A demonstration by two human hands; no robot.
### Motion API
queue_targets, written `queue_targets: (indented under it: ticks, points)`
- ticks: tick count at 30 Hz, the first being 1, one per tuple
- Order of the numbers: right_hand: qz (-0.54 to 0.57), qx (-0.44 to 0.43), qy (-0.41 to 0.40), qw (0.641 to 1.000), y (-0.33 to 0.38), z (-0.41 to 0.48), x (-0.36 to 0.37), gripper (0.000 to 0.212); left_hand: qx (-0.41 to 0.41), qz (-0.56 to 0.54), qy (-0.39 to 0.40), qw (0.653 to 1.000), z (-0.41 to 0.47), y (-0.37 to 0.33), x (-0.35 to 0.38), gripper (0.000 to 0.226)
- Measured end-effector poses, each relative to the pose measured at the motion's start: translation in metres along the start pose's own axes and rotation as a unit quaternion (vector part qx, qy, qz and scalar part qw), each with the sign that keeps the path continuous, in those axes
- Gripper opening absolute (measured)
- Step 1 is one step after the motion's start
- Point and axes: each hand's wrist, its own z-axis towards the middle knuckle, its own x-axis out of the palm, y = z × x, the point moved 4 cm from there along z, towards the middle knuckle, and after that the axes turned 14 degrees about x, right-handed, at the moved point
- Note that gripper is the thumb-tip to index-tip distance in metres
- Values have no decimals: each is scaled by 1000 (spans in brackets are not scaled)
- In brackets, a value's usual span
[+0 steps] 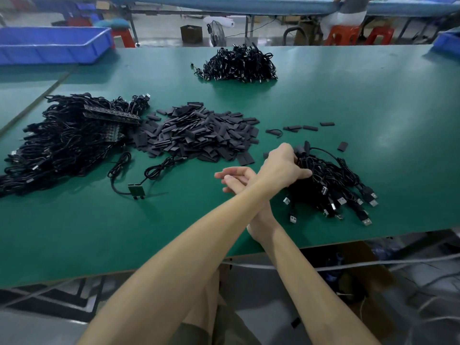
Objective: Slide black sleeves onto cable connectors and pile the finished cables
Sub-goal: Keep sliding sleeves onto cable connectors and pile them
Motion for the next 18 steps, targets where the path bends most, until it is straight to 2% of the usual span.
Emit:
queue_targets:
  ticks: [5, 10, 13, 15, 18]
  points:
    - [-13, 4, 13, 1000, -1, 0, 2, 19, 42, 38, -24, 998, -11, -2, -3, 44]
    - [-4, -8, 29, 1000, 6, -3, 6, 9, 129, -11, -121, 984, -30, -13, -34, 21]
    - [-50, -34, -17, 998, 11, -2, 5, 14, 162, 28, -181, 970, -53, -1, -76, 12]
    - [-46, -35, -20, 998, 11, -2, 7, 15, 139, 84, -192, 968, -71, 19, -107, 13]
    - [-38, -29, -18, 999, 9, -3, 9, 12, 37, 209, -177, 961, -103, 58, -150, 24]
